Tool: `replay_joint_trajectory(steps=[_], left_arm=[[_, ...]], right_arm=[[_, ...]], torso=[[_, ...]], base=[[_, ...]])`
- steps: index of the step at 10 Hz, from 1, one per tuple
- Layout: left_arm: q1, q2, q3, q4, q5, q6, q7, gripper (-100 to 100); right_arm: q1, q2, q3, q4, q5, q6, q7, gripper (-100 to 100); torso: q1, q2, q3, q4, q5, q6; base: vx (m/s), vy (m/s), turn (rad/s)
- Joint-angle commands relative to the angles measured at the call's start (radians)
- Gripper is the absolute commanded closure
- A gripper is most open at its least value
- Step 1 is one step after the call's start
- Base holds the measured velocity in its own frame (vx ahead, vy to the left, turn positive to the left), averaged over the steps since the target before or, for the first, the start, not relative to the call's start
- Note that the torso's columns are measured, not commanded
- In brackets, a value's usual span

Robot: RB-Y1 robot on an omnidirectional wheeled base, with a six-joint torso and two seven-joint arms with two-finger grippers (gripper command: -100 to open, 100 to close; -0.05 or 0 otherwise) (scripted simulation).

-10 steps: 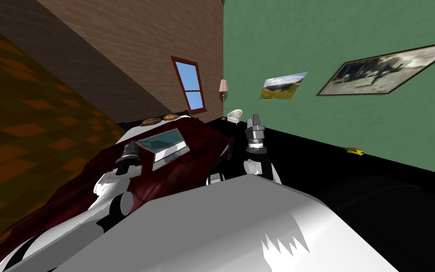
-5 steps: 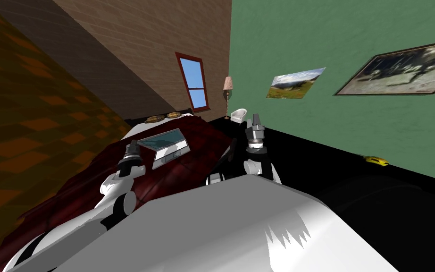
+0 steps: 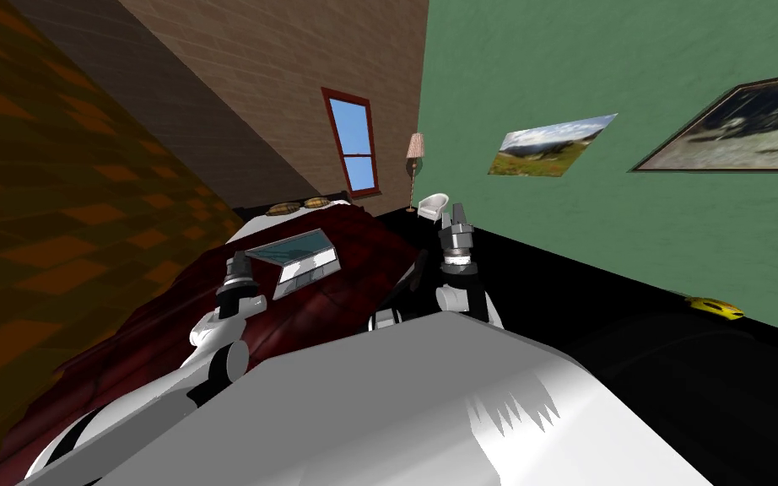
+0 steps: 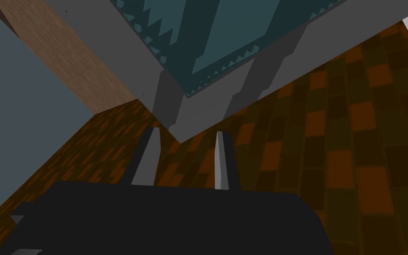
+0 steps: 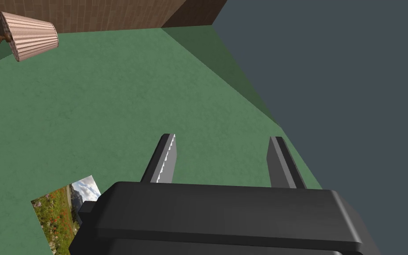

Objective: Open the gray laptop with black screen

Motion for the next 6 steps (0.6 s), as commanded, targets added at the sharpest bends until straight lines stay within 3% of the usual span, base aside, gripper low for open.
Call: replay_joint_trajectory(steps=[1,2,3,4,6], left_arm=[[0.049,-0.021,0.046,0.000,-0.006,-0.053,0.011,100],[0.054,-0.021,0.046,0.000,-0.006,-0.090,0.011,100],[0.054,-0.021,0.046,0.000,-0.006,-0.092,0.011,100],[0.103,-0.043,0.093,0.001,-0.013,-0.131,0.028,100],[0.108,-0.043,0.093,0.001,-0.013,-0.157,0.028,100]], right_arm=[[0.000,0.000,0.000,0.000,0.000,0.000,0.000,0],[0.000,0.000,0.000,0.000,0.000,0.000,0.000,0],[0.000,0.000,0.000,0.000,0.000,0.000,0.000,0],[0.000,0.000,0.000,0.000,0.000,0.000,0.000,0],[0.000,0.000,0.000,0.000,0.000,0.000,0.000,0]], torso=[[-0.001,0.000,0.000,0.000,0.000,-0.002],[-0.001,-0.004,-0.002,-0.003,0.002,-0.004],[0.000,-0.005,-0.003,-0.002,0.001,-0.003],[0.000,-0.003,-0.002,-0.001,0.000,-0.002],[0.005,-0.006,-0.003,-0.003,0.003,-0.003]], base=[[0.067,-0.014,-0.077],[0.090,0.001,-0.032],[0.055,0.009,0.005],[0.086,0.005,-0.094],[0.064,0.003,-0.016]])
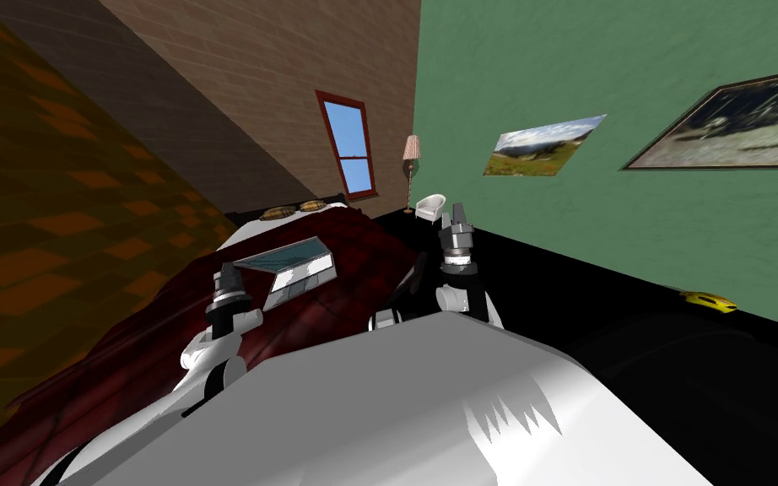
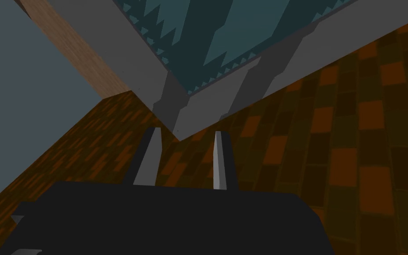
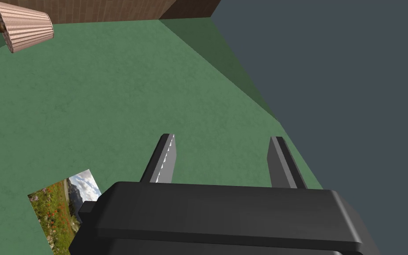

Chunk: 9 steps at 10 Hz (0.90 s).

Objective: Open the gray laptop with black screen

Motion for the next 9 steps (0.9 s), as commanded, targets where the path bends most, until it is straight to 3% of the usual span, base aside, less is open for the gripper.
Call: replay_joint_trajectory(steps=[1,2,4,5,7,9], left_arm=[[-0.003,-0.002,0.004,0.045,-0.003,-0.074,0.000,100],[0.048,-0.024,0.050,0.046,-0.010,-0.107,0.017,100],[0.052,-0.024,0.050,0.046,-0.010,-0.163,0.017,100],[0.097,-0.045,0.097,0.046,-0.017,-0.193,0.034,100],[0.107,-0.045,0.097,0.048,-0.017,-0.252,0.034,100],[0.107,-0.045,0.097,0.046,-0.017,-0.252,0.034,100]], right_arm=[[0.000,0.000,0.000,0.000,0.000,0.000,0.000,0],[0.000,0.000,0.000,0.000,0.000,0.000,0.000,0],[0.000,0.000,0.000,0.000,0.000,0.000,0.000,0],[0.000,0.000,0.000,0.000,0.000,0.000,0.000,0],[0.000,0.000,0.000,0.000,0.000,0.000,0.000,0],[0.000,0.000,0.000,0.000,0.000,0.000,0.000,0]], torso=[[0.001,0.001,0.000,0.000,0.001,0.000],[0.000,0.002,0.001,0.000,0.000,0.001],[0.001,-0.003,-0.002,-0.001,0.001,0.001],[0.000,-0.002,-0.001,-0.001,0.001,0.003],[0.001,-0.004,0.005,-0.002,0.005,-0.003],[-0.002,-0.005,0.004,0.001,0.001,-0.002]], base=[[0.009,-0.007,0.014],[0.078,0.001,-0.110],[0.071,0.003,0.000],[0.043,0.009,-0.074],[-0.002,0.007,-0.030],[0.001,-0.008,0.011]])
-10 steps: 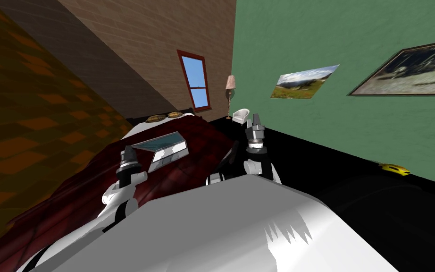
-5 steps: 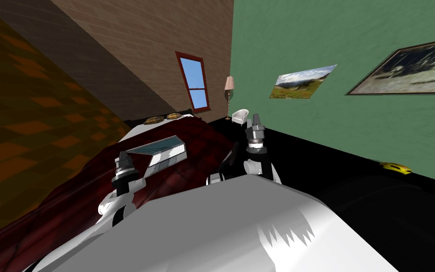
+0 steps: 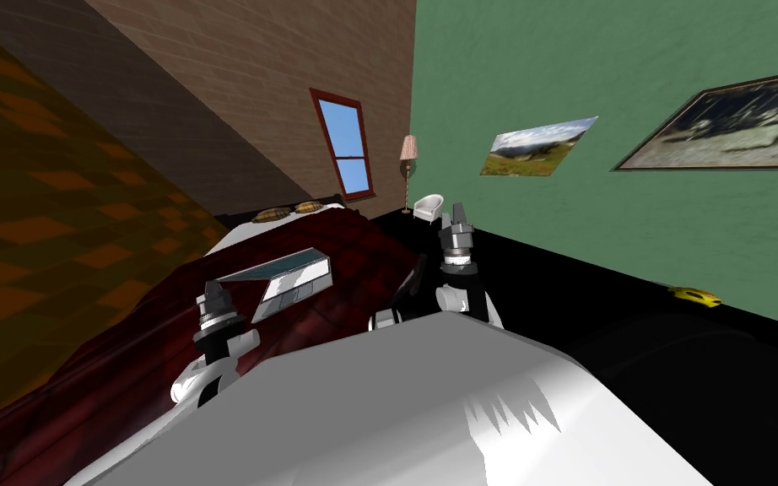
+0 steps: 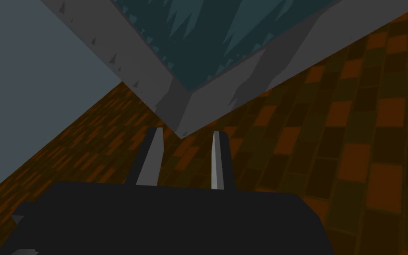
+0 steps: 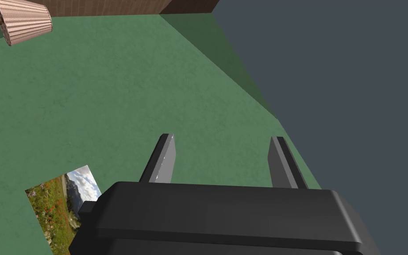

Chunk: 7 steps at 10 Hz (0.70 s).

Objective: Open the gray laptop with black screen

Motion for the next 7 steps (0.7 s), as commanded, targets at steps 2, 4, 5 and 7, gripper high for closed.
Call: replay_joint_trajectory(steps=[2,4,5,7], left_arm=[[0.071,-0.034,0.048,-0.038,-0.007,-0.060,0.016,100],[0.071,-0.034,0.048,-0.038,-0.007,-0.063,0.016,100],[0.071,-0.034,0.048,-0.038,-0.007,-0.063,0.016,100],[0.071,-0.034,0.048,-0.038,-0.007,-0.063,0.016,100]], right_arm=[[0.000,0.000,0.000,0.000,0.000,0.000,0.000,0],[0.000,0.000,0.000,0.000,0.000,0.000,0.000,0],[0.000,0.000,0.000,0.000,0.000,0.000,0.000,0],[0.000,0.000,0.000,0.000,0.000,0.000,0.000,0]], torso=[[-0.004,-0.002,0.002,0.000,0.000,0.000],[-0.010,-0.004,0.005,0.003,-0.005,0.001],[-0.012,-0.004,0.005,0.004,-0.008,0.002],[-0.013,-0.004,0.005,0.005,-0.009,0.002]], base=[[0.001,0.008,-0.047],[0.003,-0.012,0.014],[0.000,0.000,0.000],[-0.003,0.012,-0.024]])
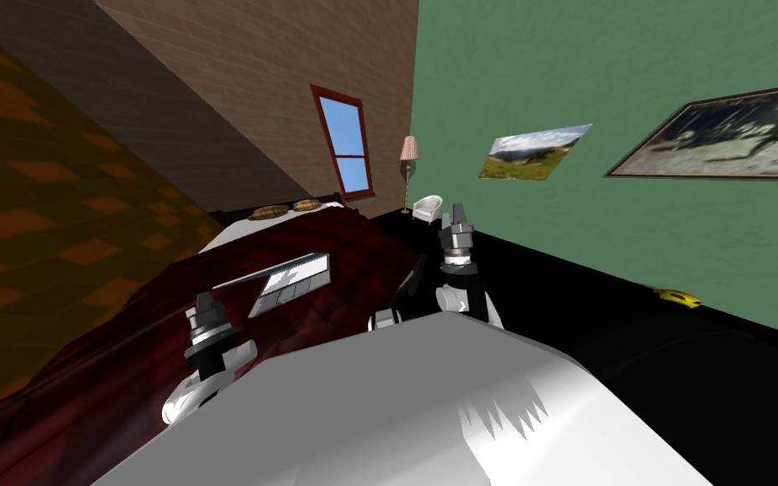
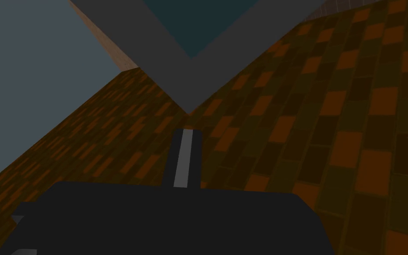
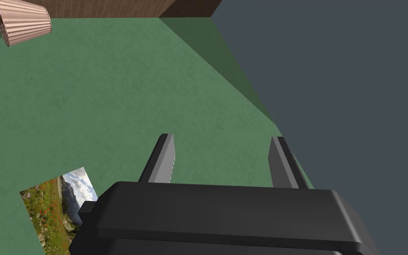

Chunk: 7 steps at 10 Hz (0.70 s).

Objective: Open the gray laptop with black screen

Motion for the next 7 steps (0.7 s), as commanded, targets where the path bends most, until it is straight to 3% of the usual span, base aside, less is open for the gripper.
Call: replay_joint_trajectory(steps=[1,3,4,5,6,7], left_arm=[[-0.001,0.001,0.000,0.001,0.000,-0.002,0.000,100],[-0.001,0.001,0.000,0.001,0.000,-0.002,0.000,100],[0.004,-0.018,-0.050,-0.024,0.040,-0.024,-0.047,100],[0.004,-0.018,-0.075,-0.024,0.040,-0.024,-0.047,100],[0.009,-0.037,-0.107,-0.048,0.079,-0.047,-0.089,100],[0.009,-0.037,-0.137,-0.048,0.079,-0.047,-0.093,100]], right_arm=[[0.000,0.000,0.000,0.000,0.000,0.000,0.000,0],[0.000,0.000,0.000,0.000,0.000,0.000,0.000,0],[0.000,0.000,0.000,0.000,0.000,0.000,0.000,0],[0.000,0.000,0.000,0.000,0.000,0.000,0.000,0],[0.000,0.000,0.000,0.000,0.000,0.000,0.000,0],[0.000,0.000,0.000,0.000,0.000,0.000,0.000,0]], torso=[[0.004,0.001,0.000,-0.001,0.001,0.000],[0.007,0.001,0.000,-0.001,0.002,-0.001],[0.005,0.001,0.000,-0.001,0.002,-0.001],[0.012,0.003,-0.003,-0.001,0.000,-0.001],[0.021,0.005,-0.005,-0.001,0.002,0.000],[0.029,0.007,-0.004,-0.001,0.001,-0.001]], base=[[-0.002,0.011,-0.014],[0.001,-0.007,0.015],[0.000,-0.010,0.091],[-0.002,0.002,0.072],[0.004,-0.017,0.122],[0.002,-0.011,0.090]])
